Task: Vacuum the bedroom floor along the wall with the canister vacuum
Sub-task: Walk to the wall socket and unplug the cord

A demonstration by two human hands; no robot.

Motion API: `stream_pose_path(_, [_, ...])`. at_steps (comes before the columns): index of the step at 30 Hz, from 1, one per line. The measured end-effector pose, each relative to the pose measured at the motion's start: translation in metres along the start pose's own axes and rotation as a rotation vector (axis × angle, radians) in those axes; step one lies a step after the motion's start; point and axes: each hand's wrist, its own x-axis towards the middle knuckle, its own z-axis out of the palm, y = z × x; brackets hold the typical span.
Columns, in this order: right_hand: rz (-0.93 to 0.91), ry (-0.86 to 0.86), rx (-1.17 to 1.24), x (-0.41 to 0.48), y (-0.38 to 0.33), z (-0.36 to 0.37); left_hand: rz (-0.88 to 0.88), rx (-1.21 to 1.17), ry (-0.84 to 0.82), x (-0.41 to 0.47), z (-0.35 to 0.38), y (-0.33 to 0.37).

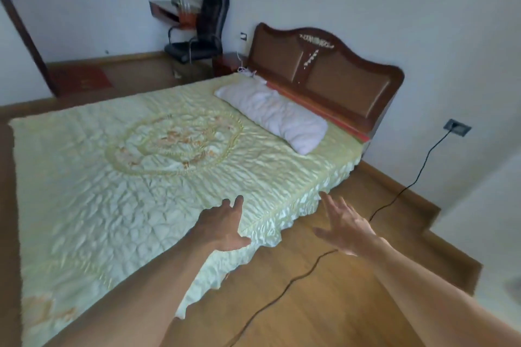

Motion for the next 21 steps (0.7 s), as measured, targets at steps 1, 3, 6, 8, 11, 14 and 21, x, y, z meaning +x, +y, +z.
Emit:
stream_pose_path(1, [0.001, 0.050, -0.012, -0.004, 0.001, -0.031, 0.012, 0.007, 0.029, -0.002, -0.027, 0.005])
stream_pose_path(3, [0.004, 0.149, -0.033, -0.014, 0.004, -0.086, 0.034, 0.016, 0.075, -0.008, -0.078, 0.016])
stream_pose_path(6, [0.038, 0.256, -0.079, -0.038, 0.020, -0.154, 0.063, 0.036, 0.140, -0.014, -0.141, 0.042])
stream_pose_path(8, [0.053, 0.295, -0.138, -0.054, 0.034, -0.188, 0.084, 0.044, 0.198, -0.017, -0.174, 0.060])
stream_pose_path(11, [0.091, 0.338, -0.195, -0.078, 0.058, -0.228, 0.139, 0.055, 0.271, -0.017, -0.208, 0.089])
stream_pose_path(14, [0.145, 0.374, -0.195, -0.099, 0.085, -0.254, 0.190, 0.070, 0.298, -0.015, -0.229, 0.122])
stream_pose_path(21, [0.218, 0.421, -0.193, -0.109, 0.149, -0.280, 0.283, 0.138, 0.359, 0.007, -0.264, 0.187])
